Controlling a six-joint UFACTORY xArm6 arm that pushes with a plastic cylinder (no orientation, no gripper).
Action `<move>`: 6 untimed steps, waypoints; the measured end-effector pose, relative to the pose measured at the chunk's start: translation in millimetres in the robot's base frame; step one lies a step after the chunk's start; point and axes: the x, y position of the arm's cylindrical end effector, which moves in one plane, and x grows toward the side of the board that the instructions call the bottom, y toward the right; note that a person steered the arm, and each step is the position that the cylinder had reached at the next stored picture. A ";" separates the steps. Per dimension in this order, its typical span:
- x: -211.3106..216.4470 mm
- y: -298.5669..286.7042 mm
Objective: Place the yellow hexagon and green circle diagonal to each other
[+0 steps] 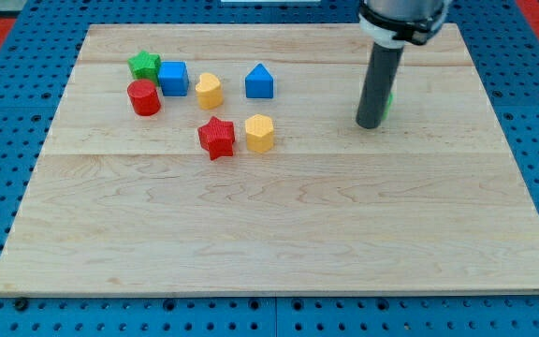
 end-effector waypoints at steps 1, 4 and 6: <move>50.1 -21.9; 58.1 -295.7; 53.8 -123.7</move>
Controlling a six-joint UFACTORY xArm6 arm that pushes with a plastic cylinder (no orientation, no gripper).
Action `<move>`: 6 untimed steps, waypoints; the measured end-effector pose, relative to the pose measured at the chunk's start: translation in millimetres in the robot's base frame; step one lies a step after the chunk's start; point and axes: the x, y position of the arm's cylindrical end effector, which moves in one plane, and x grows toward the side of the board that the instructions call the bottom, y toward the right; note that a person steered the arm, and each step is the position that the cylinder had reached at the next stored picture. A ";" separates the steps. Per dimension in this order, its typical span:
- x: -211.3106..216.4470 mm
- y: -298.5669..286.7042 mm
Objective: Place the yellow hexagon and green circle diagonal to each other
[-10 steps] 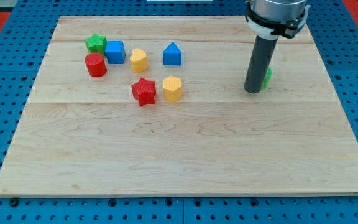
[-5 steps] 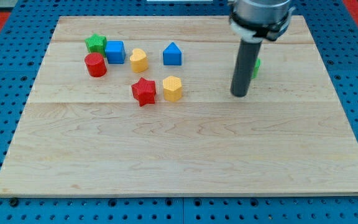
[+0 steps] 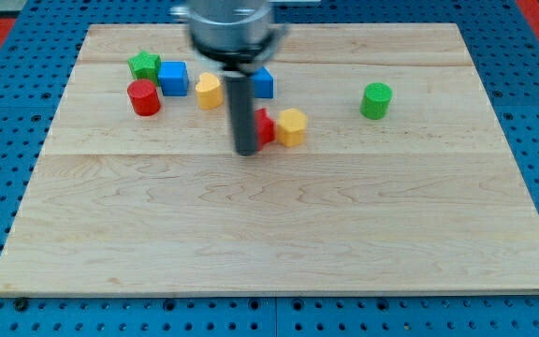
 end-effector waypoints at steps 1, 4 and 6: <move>30.4 19.5; -2.7 25.6; 1.6 -120.2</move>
